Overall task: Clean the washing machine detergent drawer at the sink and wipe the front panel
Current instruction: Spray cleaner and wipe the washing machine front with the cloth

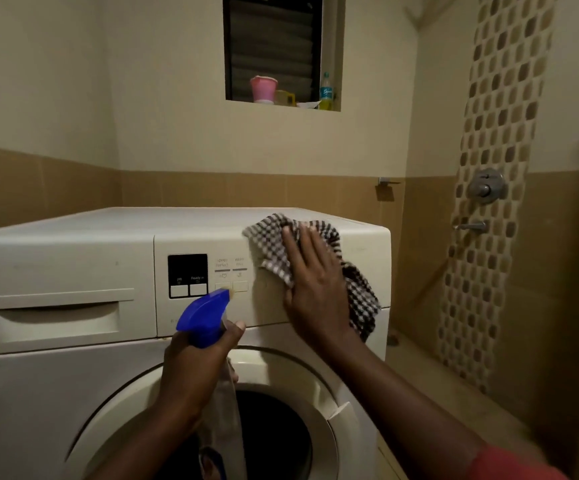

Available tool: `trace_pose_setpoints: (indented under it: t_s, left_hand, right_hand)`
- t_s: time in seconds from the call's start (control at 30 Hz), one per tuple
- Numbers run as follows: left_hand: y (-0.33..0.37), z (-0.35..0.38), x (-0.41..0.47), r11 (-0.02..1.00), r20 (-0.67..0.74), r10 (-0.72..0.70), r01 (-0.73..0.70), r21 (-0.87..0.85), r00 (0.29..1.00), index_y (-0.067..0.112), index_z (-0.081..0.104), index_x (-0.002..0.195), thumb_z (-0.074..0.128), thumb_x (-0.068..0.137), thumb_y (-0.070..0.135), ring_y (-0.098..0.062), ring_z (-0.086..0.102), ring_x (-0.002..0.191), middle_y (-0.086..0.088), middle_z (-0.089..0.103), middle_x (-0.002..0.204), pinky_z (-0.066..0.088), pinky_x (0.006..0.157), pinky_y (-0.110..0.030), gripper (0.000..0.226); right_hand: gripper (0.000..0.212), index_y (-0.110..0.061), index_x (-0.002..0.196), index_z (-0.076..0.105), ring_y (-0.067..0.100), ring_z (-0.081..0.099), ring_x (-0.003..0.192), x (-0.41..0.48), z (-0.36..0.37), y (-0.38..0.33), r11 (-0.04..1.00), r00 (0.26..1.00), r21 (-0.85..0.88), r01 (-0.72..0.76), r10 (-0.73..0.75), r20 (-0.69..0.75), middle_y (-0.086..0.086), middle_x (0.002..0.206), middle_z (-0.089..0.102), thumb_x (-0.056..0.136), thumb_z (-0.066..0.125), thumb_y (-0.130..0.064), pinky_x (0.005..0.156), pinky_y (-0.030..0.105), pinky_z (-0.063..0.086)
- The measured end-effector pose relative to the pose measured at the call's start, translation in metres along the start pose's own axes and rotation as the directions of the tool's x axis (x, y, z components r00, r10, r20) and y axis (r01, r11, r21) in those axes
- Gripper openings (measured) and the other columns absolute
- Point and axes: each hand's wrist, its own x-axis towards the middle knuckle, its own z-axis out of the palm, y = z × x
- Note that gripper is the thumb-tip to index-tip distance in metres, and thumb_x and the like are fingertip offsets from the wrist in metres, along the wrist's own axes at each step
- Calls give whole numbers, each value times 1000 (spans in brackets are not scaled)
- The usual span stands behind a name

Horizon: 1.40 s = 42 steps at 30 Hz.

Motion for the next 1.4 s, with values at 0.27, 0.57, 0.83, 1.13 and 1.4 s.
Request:
trace_pose_setpoints:
  t_s: [0.27, 0.57, 0.83, 1.13, 1.4]
  left_hand:
    - [-2, -7, 8, 998, 22, -11, 10, 55, 1000, 8, 63, 104, 82, 64, 43, -36, 66, 84, -17, 67, 92, 55, 85, -56, 57]
    - [-6, -11, 12, 995, 51, 7, -12, 100, 999, 11, 63, 108, 76, 51, 57, -35, 64, 94, -14, 66, 101, 53, 90, -59, 75]
    - [-13, -5, 19, 994, 49, 39, -43, 97, 998, 6, 62, 101, 73, 80, 31, -27, 65, 70, -15, 66, 84, 55, 70, -38, 35]
    - [5, 28, -5, 931, 163, 218, -255, 260, 962, 12, 63, 72, 76, 81, 27, -13, 63, 50, -9, 65, 63, 51, 50, -20, 22]
    - [32, 79, -7, 932, 200, 232, -277, 235, 952, 12, 56, 76, 77, 79, 37, -9, 62, 42, -6, 61, 61, 53, 54, -20, 32]
  right_hand:
    - [94, -33, 152, 21, 13, 19, 147, -86, 30, 41, 994, 999, 97, 54, -52, -16, -9, 160, 19, 76, 70, -9, 118, 30, 20]
    - [66, -15, 138, 49, 28, 37, 135, -78, 22, 83, 912, 897, 251, -324, 381, -223, 4, 146, 40, 73, 47, -7, 106, 49, 39]
    - [71, -18, 147, 39, 10, 23, 145, -53, 14, 79, 797, 834, 477, -371, 512, -207, -11, 154, 27, 76, 39, -5, 118, 30, 20]
    - [51, -19, 146, 40, 21, 38, 139, -54, -5, 79, 480, 546, 620, -621, 832, -98, 0, 150, 42, 97, 41, -5, 114, 36, 31]
    - [49, -27, 144, 44, 20, 48, 129, -43, -26, 66, 399, 524, 707, -584, 850, -48, -3, 141, 52, 98, 39, -9, 108, 41, 41]
